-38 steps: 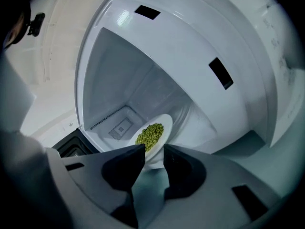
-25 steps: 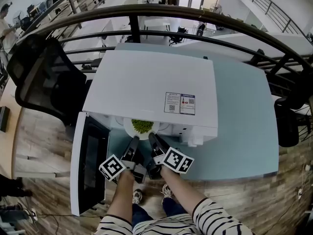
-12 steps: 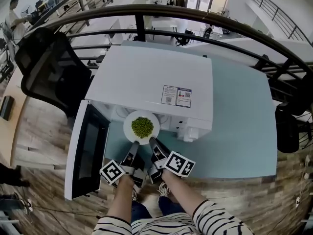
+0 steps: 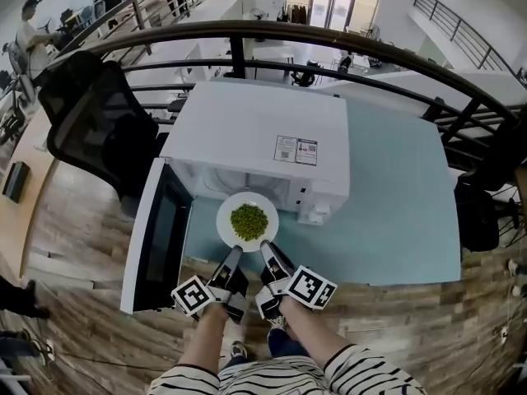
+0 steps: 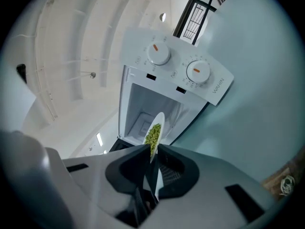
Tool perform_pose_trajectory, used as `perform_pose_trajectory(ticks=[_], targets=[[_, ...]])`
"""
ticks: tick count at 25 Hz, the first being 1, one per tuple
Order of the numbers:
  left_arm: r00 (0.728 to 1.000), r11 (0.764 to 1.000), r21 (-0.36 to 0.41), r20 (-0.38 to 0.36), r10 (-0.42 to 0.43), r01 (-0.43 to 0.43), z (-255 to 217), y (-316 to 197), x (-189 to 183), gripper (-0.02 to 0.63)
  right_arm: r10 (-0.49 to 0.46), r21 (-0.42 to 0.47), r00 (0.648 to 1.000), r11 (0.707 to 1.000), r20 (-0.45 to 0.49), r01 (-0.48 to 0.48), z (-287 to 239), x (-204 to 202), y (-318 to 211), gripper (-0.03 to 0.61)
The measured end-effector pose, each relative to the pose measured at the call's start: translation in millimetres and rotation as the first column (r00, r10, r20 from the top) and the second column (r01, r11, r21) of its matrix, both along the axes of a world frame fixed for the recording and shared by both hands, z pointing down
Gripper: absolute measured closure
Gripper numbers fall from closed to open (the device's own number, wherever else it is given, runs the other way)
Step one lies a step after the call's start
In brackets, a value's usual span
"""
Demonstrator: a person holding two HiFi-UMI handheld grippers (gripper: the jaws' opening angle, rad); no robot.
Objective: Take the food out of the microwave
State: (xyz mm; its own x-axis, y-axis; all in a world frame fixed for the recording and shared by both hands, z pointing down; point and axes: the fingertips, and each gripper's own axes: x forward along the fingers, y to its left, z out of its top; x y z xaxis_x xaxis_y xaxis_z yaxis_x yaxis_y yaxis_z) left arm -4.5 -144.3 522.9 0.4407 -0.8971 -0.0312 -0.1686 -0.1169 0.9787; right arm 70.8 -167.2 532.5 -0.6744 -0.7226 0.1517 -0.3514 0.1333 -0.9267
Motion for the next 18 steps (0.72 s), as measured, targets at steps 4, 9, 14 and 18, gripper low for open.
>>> perform_pose_trajectory(ticks=[4, 9, 14, 18], targets=[[0.999, 0.999, 0.019, -0.004, 0.040, -0.040, -13, 26, 2, 0.578, 0.041, 0.016, 0.999, 0.999, 0.000, -0.041, -15, 4, 29, 0.518], [0.996, 0.996, 0.043, -0.011, 0.084, -0.083, -22, 61, 4, 0.578, 0.087, 0.025, 0.996, 0.996, -0.001, -0.087, -25, 7, 67, 0.518], [0.993, 0.993, 0.054, -0.033, 0.110, -0.108, -31, 98, 3, 0.578, 0.111, 0.036, 0.994, 0.993, -0.001, -0.111, -34, 5, 105, 0.522], [0.990, 0.990, 0.052, -0.041, 0.135, -0.132, -35, 124, 0, 0.578, 0.137, 0.034, 0.991, 0.990, 0.003, -0.137, -38, 3, 133, 0.522]])
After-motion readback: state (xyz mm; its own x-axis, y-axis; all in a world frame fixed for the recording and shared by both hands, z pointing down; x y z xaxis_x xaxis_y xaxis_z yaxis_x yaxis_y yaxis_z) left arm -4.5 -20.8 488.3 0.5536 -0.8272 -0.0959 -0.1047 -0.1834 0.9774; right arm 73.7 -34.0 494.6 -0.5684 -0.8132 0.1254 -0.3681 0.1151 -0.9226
